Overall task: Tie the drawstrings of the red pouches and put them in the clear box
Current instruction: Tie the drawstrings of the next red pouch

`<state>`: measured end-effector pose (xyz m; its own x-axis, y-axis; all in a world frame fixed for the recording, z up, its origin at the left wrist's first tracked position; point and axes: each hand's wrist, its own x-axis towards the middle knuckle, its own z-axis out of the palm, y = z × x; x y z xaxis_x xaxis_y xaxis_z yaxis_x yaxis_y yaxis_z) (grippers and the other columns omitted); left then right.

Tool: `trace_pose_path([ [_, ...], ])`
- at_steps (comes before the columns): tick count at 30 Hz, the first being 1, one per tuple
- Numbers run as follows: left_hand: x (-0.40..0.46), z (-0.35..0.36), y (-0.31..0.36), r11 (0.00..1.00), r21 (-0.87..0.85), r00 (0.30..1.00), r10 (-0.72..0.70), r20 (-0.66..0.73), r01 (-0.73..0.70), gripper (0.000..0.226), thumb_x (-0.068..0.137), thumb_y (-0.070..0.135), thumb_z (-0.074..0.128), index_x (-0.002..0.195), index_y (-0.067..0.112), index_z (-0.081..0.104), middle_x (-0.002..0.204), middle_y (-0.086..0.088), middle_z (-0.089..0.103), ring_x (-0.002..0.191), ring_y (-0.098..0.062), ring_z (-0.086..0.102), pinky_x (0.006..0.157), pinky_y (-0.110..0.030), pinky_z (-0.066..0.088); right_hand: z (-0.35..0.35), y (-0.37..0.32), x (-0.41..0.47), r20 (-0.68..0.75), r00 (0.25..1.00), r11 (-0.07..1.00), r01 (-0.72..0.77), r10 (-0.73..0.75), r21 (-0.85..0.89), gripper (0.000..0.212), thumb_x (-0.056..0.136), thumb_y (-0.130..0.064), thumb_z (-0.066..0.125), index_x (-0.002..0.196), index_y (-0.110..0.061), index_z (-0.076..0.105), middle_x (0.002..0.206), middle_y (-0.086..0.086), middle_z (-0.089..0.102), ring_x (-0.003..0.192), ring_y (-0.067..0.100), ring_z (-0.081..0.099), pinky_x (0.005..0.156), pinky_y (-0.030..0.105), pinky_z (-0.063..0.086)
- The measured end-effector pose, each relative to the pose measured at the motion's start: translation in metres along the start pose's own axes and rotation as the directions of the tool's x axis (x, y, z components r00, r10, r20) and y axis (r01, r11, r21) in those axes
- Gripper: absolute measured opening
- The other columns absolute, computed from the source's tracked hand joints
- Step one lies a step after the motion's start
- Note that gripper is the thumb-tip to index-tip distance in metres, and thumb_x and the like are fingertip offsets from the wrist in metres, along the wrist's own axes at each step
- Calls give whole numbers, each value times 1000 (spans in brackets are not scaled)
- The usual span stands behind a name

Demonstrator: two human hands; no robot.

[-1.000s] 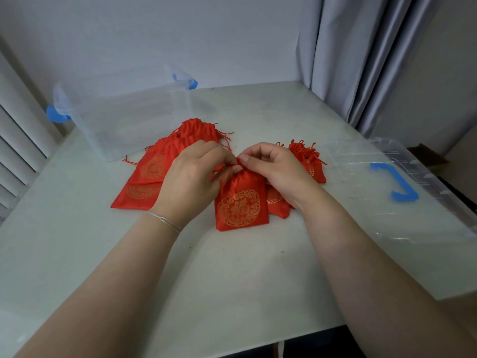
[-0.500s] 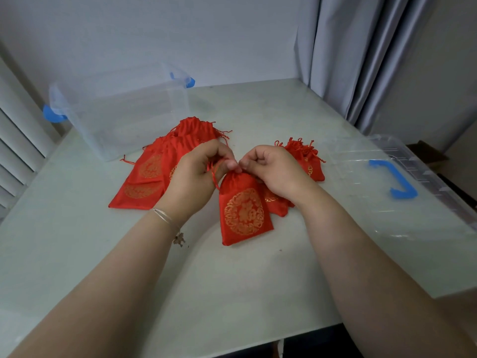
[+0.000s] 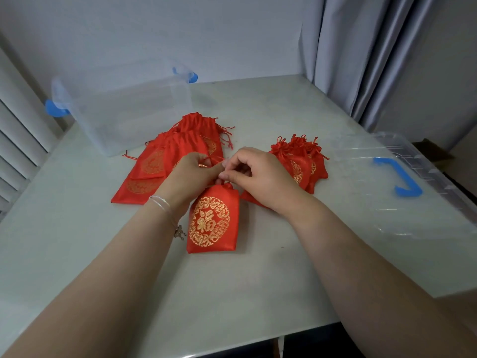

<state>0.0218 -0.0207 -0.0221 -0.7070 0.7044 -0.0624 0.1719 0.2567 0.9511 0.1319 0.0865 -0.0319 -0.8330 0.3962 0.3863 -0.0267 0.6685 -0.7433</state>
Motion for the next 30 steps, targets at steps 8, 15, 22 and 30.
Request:
trace_pose_path([
  [8, -3, -6, 2, 969, -196, 966, -104, 235, 152, 50, 89, 42, 55, 93, -7, 63, 76, -17, 64, 68, -21, 63, 59, -23, 52, 5, -1, 2, -29, 998, 998, 58, -58, -10, 9, 87, -19, 66, 83, -13, 59, 87, -14, 46, 76, -4, 52, 71, 13, 40],
  [15, -4, -19, 5, 979, -167, 908, -36, 418, 116, 22, 77, 28, 57, 71, 11, 71, 72, -5, 69, 81, -21, 61, 73, -26, 47, -2, 2, 3, -102, 994, 996, 38, -29, 86, 11, 79, -16, 74, 78, -12, 64, 87, -1, 53, 68, 11, 56, 65, 15, 43],
  [22, -4, -27, 5, 992, -95, 894, -28, 448, 79, 21, 66, 11, 80, 85, 19, 77, 89, -11, 65, 90, -26, 48, 87, -37, 36, -5, 2, 4, -80, 991, 991, 114, -108, 72, 7, 81, -15, 71, 78, -15, 64, 89, 4, 56, 75, 11, 54, 68, 14, 41],
  [30, -8, -16, 10, 992, -113, 965, 73, 251, -46, 20, 65, 12, 73, 83, 4, 69, 78, -7, 70, 75, -12, 66, 78, -21, 56, -7, 2, 2, 147, 985, 990, -105, 90, 93, 23, 100, -22, 42, 119, -21, 56, 97, -12, 58, 91, -2, 55, 82, 16, 42],
])
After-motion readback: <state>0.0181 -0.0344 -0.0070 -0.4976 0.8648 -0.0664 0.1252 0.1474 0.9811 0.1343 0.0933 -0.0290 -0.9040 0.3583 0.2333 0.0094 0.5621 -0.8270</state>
